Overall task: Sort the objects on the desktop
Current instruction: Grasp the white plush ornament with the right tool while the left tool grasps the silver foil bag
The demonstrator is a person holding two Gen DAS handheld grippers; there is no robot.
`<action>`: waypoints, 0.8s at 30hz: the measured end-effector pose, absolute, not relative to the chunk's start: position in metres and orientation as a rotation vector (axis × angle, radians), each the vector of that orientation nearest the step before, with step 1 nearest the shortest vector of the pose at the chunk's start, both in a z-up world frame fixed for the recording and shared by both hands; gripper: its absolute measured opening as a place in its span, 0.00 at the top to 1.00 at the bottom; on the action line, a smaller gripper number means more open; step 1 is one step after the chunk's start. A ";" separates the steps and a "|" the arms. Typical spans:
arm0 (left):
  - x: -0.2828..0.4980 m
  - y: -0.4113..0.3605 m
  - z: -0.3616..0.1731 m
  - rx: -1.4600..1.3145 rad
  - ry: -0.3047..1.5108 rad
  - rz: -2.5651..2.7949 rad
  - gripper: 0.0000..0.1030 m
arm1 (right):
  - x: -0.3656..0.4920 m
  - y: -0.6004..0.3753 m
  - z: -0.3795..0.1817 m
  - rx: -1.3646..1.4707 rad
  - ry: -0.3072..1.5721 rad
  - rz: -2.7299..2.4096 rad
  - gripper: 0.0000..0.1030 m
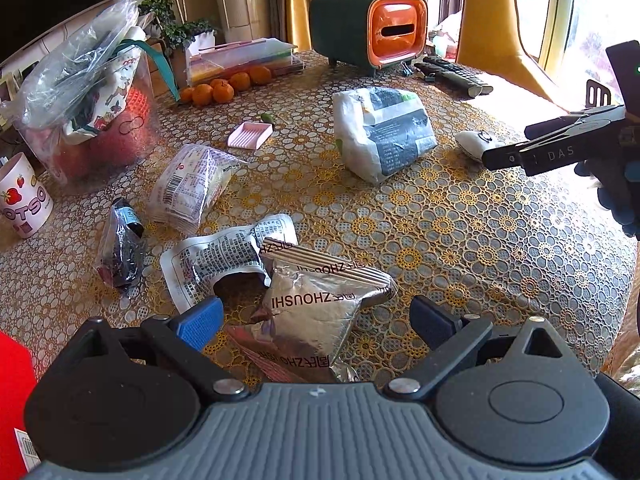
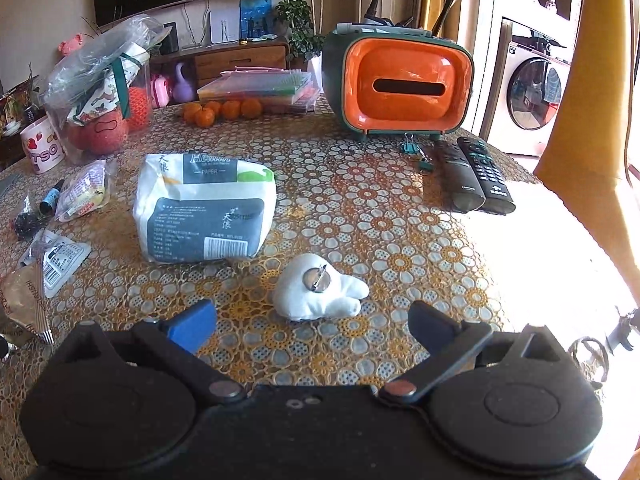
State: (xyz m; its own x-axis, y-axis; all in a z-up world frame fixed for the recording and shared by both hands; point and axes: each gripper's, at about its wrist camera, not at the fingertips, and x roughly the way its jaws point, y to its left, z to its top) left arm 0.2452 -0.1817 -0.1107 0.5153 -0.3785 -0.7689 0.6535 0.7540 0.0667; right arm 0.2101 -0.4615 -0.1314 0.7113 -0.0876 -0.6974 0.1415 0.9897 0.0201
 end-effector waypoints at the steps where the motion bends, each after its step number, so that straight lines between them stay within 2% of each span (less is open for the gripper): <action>1: 0.246 -0.182 -0.112 0.376 0.819 -0.640 0.03 | 0.213 -0.461 -0.133 0.071 0.771 -0.128 0.01; 5: 0.249 -0.184 -0.118 0.380 0.826 -0.643 0.03 | 0.224 -0.463 -0.139 0.064 0.774 -0.140 0.02; 8: 0.250 -0.183 -0.122 0.385 0.824 -0.634 0.03 | 0.232 -0.466 -0.142 0.068 0.781 -0.149 0.08; 13: 0.252 -0.181 -0.125 0.389 0.813 -0.634 0.03 | 0.237 -0.467 -0.146 0.072 0.784 -0.152 0.08; 19: 0.251 -0.182 -0.124 0.383 0.797 -0.653 0.04 | 0.240 -0.466 -0.148 0.069 0.791 -0.157 0.16; 24: 0.247 -0.187 -0.125 0.411 0.787 -0.672 0.18 | 0.240 -0.467 -0.149 0.085 0.802 -0.165 0.26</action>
